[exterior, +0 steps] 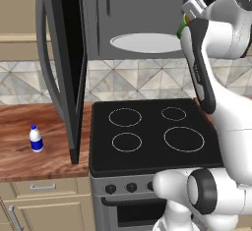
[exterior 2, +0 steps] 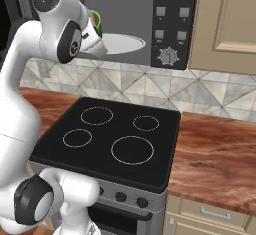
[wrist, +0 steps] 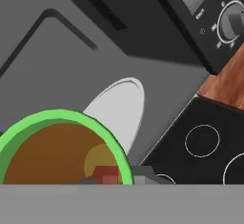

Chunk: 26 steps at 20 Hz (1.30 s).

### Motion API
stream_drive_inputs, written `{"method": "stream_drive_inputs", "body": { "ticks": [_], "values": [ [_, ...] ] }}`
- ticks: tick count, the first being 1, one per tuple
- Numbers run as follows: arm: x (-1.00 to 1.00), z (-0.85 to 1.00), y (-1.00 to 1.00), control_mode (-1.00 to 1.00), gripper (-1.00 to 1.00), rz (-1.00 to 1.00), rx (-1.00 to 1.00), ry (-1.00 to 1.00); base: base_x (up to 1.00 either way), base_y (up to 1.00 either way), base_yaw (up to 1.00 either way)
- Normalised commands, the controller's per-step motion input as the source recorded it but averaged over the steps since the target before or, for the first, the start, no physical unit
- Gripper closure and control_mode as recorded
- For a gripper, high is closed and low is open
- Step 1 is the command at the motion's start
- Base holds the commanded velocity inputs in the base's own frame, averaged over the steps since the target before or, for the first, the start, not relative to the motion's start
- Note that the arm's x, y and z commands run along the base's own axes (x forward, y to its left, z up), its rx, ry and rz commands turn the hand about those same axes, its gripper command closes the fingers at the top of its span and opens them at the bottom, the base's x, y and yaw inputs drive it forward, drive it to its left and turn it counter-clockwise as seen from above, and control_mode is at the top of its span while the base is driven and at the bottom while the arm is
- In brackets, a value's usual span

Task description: Place the microwavable item in the microwave. Then, close the microwave door and press the start button.

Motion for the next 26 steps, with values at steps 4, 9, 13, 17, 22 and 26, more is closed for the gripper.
{"method": "stream_drive_inputs", "body": {
  "ticks": [4, 9, 13, 17, 22, 26],
  "values": [
    [0.27, -0.76, 0.00, -1.00, 1.00, 0.10, 0.00, 0.00, 0.00, 0.00, 0.00],
    [0.13, -0.35, 0.05, -1.00, 1.00, 0.04, -0.01, 0.00, 0.00, 0.00, 0.00],
    [0.01, -0.06, 0.04, -1.00, 1.00, 0.00, -0.02, 0.04, 0.00, 0.00, 0.00],
    [0.11, -0.01, 0.00, -1.00, 1.00, 0.00, 0.00, 0.00, 0.00, 0.00, 0.00],
    [0.32, -0.03, 0.08, -1.00, 1.00, 0.00, 0.00, 0.00, 0.00, 0.00, 0.00],
    [0.47, -0.16, 0.12, -1.00, 1.00, 0.00, 0.00, 0.02, 0.00, 0.00, 0.00]
  ]
}}
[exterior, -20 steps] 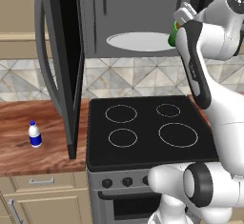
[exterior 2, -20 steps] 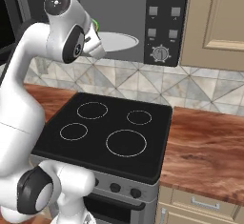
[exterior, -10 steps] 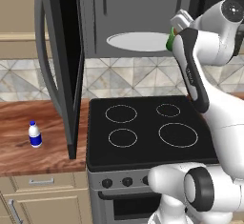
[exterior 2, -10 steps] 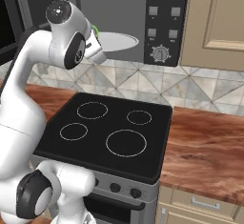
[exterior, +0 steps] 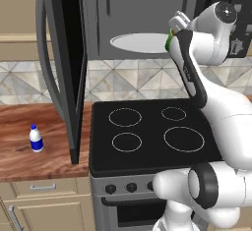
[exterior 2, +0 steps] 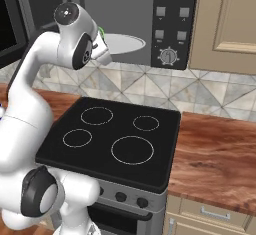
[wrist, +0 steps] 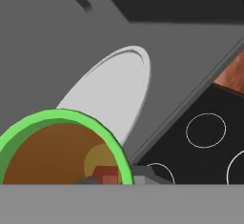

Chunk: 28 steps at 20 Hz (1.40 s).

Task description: Place the microwavable item in the microwave. Then, close the microwave door and press the start button.

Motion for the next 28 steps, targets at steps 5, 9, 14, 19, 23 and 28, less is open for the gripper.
{"method": "stream_drive_inputs", "body": {
  "ticks": [5, 9, 14, 19, 23, 28],
  "values": [
    [0.42, -0.13, 0.05, -1.00, 1.00, 0.00, 0.00, 0.00, 0.00, 0.00, 0.00],
    [0.14, 0.00, 0.00, -1.00, 1.00, 0.00, 0.00, -0.02, 0.00, 0.00, 0.00],
    [0.29, -0.02, 0.00, -1.00, 1.00, 0.00, 0.00, 0.01, 0.00, 0.00, 0.00],
    [0.37, -0.03, 0.00, -1.00, 1.00, 0.00, -0.01, 0.03, 0.00, 0.00, 0.00],
    [0.35, 0.00, 0.00, -1.00, 1.00, 0.00, 0.00, 0.02, 0.00, 0.00, 0.00],
    [0.18, -0.03, 0.00, -1.00, 1.00, 0.00, 0.00, 0.01, 0.00, 0.00, 0.00]
  ]
}}
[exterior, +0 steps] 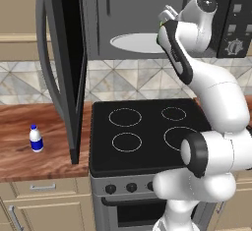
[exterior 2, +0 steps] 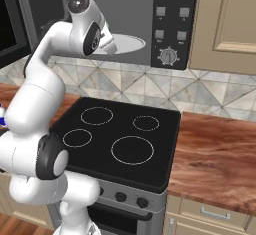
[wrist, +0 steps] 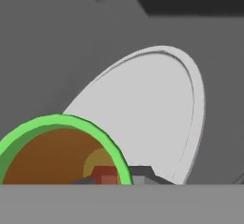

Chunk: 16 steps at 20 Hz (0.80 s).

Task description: Place the microwavable item in the microwave. Then, close the microwave door and press the start button.

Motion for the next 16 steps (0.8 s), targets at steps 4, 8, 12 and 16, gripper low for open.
{"method": "stream_drive_inputs", "body": {
  "ticks": [4, 8, 12, 16],
  "values": [
    [0.14, -0.34, 0.00, -1.00, -1.00, 0.01, -0.03, 0.08, 0.00, 0.00, 0.00],
    [0.02, -0.18, 0.04, -1.00, -1.00, 0.02, -0.04, 0.03, 0.00, 0.00, 0.00],
    [0.00, 0.00, 0.00, -1.00, -1.00, 0.01, 0.00, -0.04, 0.00, 0.00, 0.00],
    [0.00, 0.01, 0.00, -1.00, -1.00, 0.00, 0.00, -0.11, 0.00, 0.00, 0.00]
  ]
}}
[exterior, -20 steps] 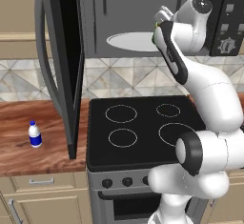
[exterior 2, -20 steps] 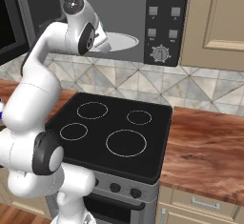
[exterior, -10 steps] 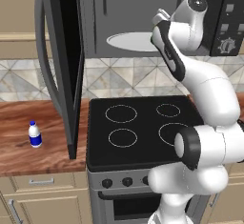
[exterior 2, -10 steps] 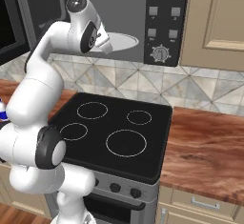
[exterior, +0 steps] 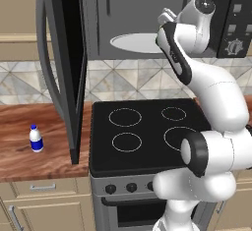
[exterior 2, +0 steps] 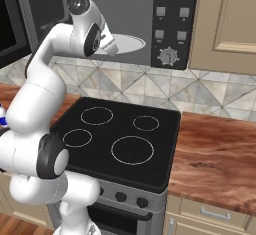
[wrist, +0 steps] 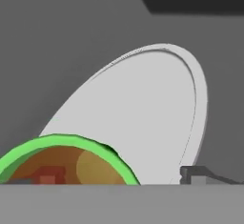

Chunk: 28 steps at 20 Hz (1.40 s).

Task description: Place the microwavable item in the microwave. Then, close the microwave door and press the start button.

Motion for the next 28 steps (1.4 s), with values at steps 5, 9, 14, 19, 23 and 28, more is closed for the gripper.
{"method": "stream_drive_inputs", "body": {
  "ticks": [5, 9, 14, 19, 23, 28],
  "values": [
    [0.05, 0.12, 0.04, -1.00, -1.00, 0.00, -0.01, -0.09, 0.00, 0.00, 0.00],
    [0.16, 0.10, 0.14, -1.00, -1.00, 0.00, -0.01, -0.06, 0.00, 0.00, 0.00],
    [0.28, 0.01, 0.17, -1.00, -1.00, 0.00, 0.00, -0.01, 0.00, 0.00, 0.00],
    [0.43, 0.15, 0.07, -1.00, -1.00, 0.00, 0.00, 0.00, 0.00, 0.00, 0.00],
    [0.56, 0.36, 0.00, -1.00, -1.00, 0.07, 0.00, 0.00, 0.00, 0.00, 0.00],
    [0.44, 0.28, 0.00, -1.00, -1.00, 0.09, 0.00, 0.02, 0.00, 0.00, 0.00]
  ]
}}
